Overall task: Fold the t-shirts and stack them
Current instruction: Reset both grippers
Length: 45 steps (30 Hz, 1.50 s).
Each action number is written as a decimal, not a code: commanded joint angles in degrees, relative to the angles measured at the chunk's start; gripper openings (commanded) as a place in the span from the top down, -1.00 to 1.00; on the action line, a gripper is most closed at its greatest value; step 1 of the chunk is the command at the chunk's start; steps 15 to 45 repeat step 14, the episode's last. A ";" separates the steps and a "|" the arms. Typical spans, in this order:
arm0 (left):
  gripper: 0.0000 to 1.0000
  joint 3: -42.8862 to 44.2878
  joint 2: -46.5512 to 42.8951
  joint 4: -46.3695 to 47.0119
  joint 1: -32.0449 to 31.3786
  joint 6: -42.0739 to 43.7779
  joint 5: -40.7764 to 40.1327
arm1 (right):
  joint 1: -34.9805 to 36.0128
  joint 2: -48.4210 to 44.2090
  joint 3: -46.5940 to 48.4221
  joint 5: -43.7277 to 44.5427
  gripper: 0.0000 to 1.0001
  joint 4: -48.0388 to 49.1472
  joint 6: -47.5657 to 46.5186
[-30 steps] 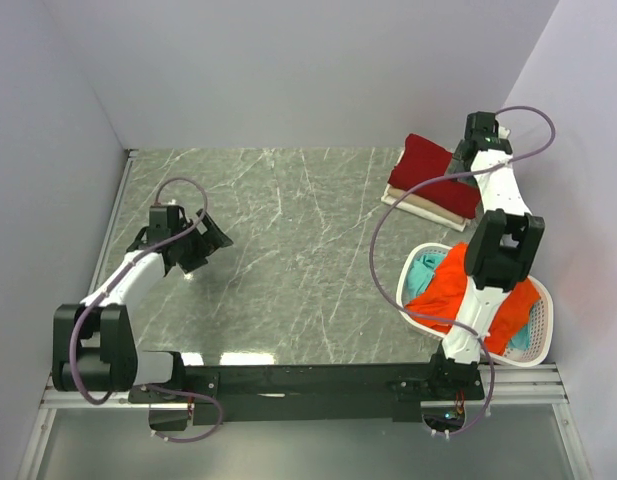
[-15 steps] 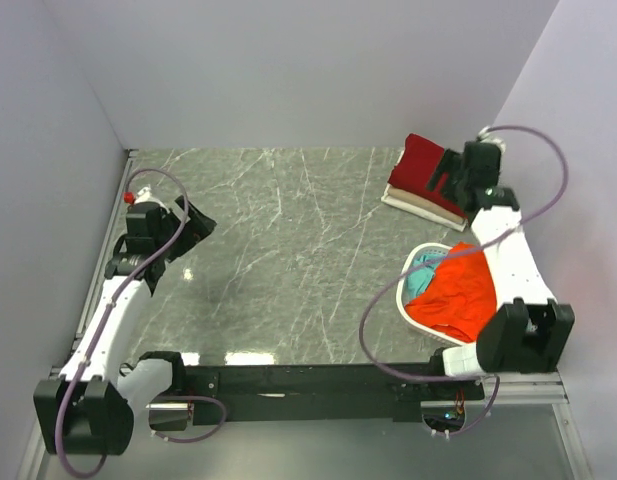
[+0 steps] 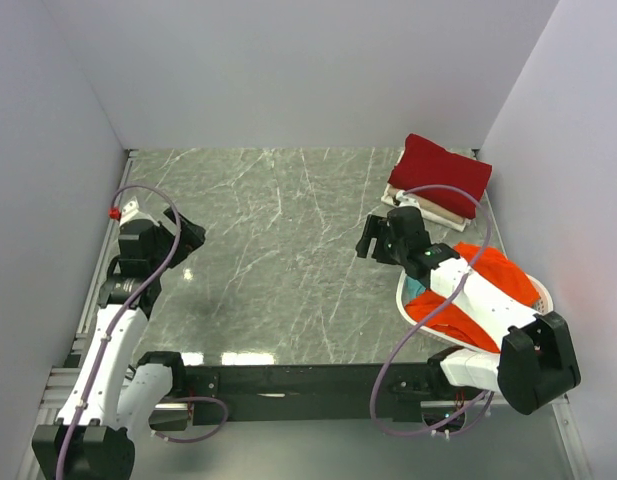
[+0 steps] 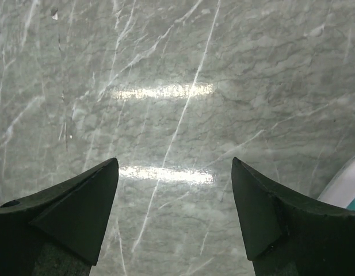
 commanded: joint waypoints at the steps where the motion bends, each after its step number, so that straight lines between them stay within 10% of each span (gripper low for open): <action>1: -0.99 -1.24 -3.30 2.13 -0.19 0.13 -1.75 | 0.93 -1.33 0.09 2.49 -0.70 5.60 2.56; 45: -0.99 -2.83 -5.76 3.36 -0.19 1.97 -4.13 | 1.89 -7.48 -1.67 8.19 -0.69 4.81 1.86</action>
